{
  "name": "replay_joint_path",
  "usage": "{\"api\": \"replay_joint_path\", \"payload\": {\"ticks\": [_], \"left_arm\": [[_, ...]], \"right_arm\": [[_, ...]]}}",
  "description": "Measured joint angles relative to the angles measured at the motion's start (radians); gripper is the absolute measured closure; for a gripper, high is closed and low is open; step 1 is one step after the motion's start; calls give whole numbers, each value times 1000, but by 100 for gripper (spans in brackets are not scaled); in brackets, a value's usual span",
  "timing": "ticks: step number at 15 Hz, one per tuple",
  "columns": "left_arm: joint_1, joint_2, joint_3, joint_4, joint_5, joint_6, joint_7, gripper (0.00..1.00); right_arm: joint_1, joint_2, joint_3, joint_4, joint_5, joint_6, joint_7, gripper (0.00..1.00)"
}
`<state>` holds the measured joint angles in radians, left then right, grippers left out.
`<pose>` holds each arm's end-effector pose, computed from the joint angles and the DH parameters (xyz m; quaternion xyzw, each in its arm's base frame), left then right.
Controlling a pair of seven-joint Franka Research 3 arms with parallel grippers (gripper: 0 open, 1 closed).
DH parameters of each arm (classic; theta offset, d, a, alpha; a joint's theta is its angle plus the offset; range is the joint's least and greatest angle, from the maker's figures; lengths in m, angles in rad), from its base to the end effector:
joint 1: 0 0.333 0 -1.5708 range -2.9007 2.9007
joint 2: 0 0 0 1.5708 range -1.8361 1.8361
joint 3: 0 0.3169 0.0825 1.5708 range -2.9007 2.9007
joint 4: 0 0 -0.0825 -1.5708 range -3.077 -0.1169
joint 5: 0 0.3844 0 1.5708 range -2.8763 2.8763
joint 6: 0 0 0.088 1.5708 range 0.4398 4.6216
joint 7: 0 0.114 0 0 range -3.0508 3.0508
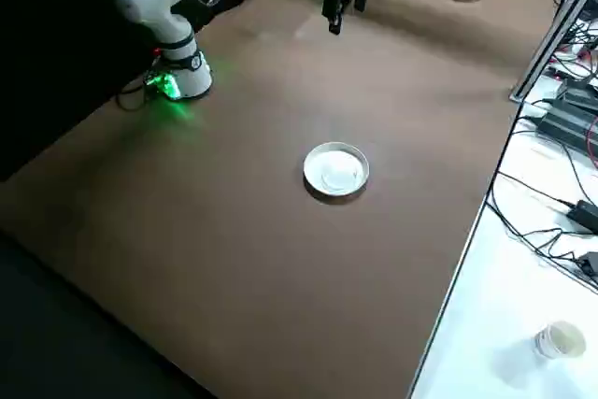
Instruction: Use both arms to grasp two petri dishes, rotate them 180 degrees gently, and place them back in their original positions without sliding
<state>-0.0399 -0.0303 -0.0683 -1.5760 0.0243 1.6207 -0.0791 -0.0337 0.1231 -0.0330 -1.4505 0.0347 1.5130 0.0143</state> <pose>0.5484 -0.0575 0.6373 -0.9991 0.0147 -0.0385 0.0096 0.5854 -0.0337 0.5998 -0.9986 0.0399 0.0298 0.0161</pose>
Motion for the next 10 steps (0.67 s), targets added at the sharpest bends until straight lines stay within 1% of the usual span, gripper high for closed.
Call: {"api": "replay_joint_path", "payload": {"ticks": [10], "left_arm": [[4, 1, 2, -1, 0, 0, -2, 0]], "right_arm": [[1, 1, 2, -1, 0, 8, 2, 0]]}}
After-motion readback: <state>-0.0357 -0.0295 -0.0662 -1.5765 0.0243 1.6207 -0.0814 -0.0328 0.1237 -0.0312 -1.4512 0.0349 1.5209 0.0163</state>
